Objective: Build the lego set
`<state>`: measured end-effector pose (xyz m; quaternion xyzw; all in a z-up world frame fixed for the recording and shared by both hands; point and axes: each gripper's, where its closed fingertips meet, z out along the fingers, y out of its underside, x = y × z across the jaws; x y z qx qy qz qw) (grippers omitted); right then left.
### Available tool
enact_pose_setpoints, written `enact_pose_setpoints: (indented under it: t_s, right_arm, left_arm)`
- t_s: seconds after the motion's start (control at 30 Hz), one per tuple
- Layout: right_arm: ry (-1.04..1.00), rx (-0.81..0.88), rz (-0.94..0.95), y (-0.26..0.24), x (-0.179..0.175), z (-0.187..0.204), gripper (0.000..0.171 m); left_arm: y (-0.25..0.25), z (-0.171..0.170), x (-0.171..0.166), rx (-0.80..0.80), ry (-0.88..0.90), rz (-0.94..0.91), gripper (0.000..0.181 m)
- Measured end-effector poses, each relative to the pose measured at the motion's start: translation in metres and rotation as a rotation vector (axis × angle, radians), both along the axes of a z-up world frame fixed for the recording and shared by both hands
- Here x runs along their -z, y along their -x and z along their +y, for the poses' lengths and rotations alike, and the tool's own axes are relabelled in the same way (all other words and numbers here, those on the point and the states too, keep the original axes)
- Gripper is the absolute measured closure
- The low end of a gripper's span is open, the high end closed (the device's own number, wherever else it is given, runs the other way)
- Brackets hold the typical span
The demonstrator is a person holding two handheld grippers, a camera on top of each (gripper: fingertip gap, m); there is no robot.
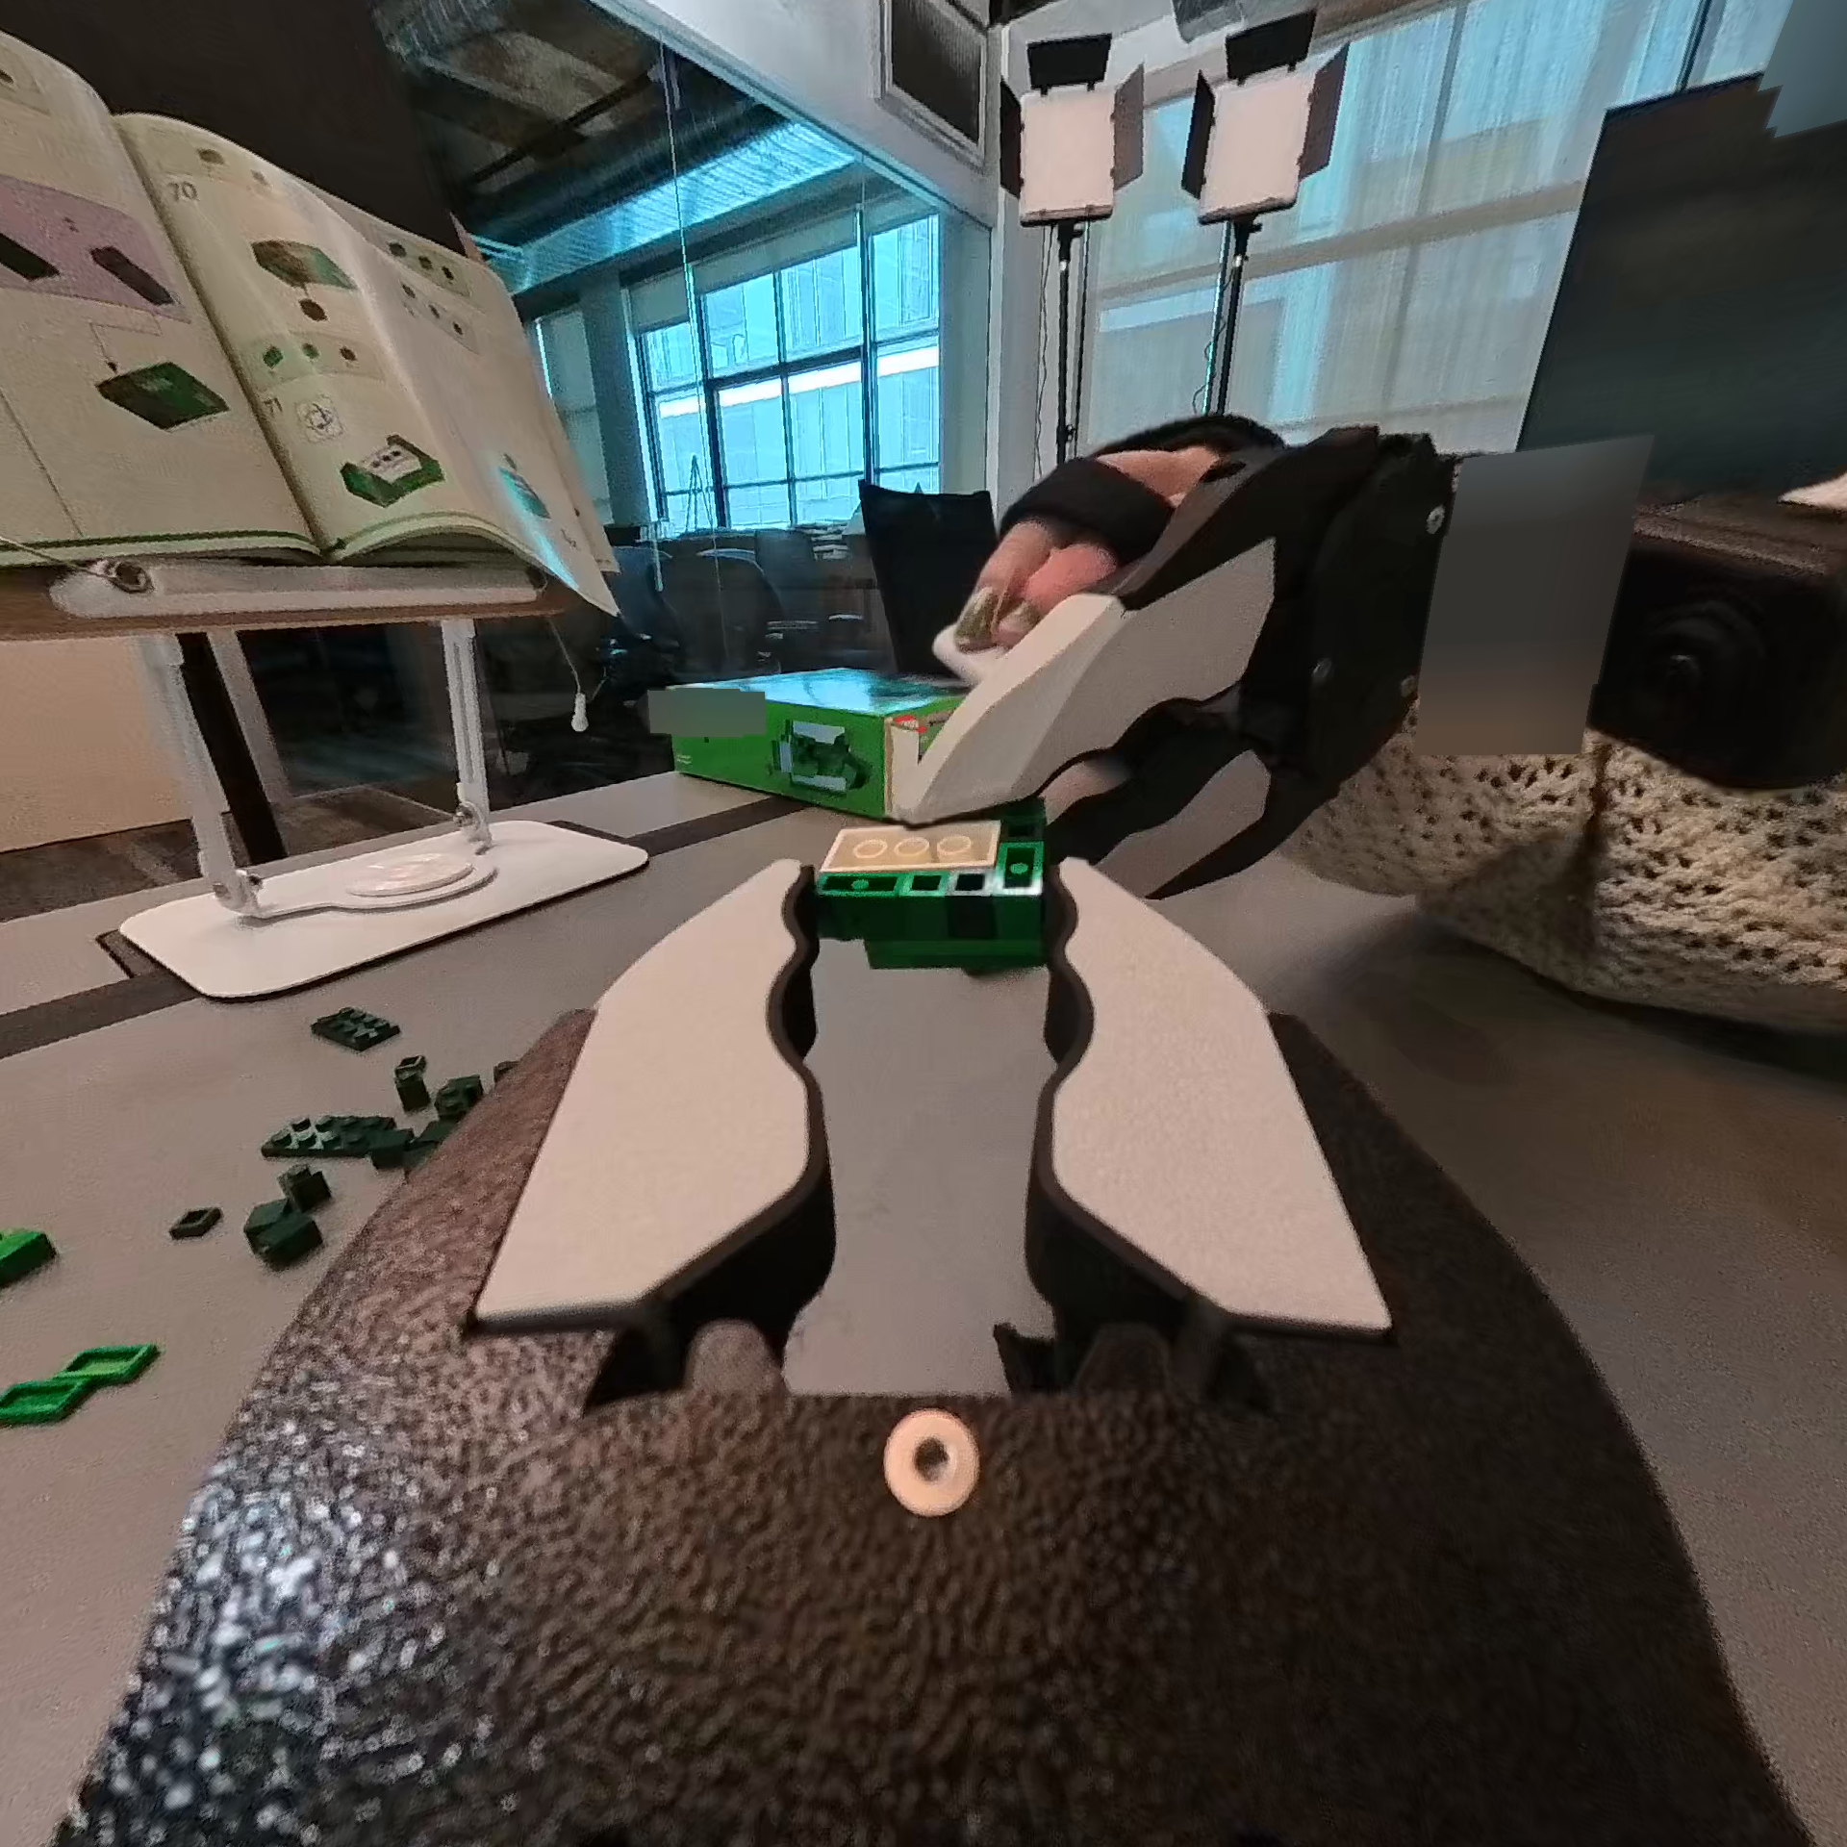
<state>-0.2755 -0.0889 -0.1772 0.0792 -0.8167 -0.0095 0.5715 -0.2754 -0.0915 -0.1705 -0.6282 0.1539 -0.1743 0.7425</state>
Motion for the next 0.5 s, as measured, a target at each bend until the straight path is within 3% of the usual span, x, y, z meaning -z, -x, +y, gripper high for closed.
enact_pose_setpoints:
  t_s: [0.23, 0.33, 0.5]
  right_arm:
    - [0.162, -0.010, 0.064, 0.0015, -0.0071, -0.0047, 0.153]
    - [0.243, 0.026, 0.073, 0.0034, -0.0078, -0.0038, 0.141]
    - [0.257, 0.058, 0.102, 0.0054, -0.0087, 0.0008, 0.140]
  left_arm:
    - [0.0017, -0.0030, -0.0067, 0.008, -0.041, -0.023, 0.137]
    - [0.0022, -0.0015, -0.0044, -0.014, -0.043, 0.013, 0.137]
    - [0.0029, -0.0012, -0.0041, -0.014, -0.040, 0.005, 0.138]
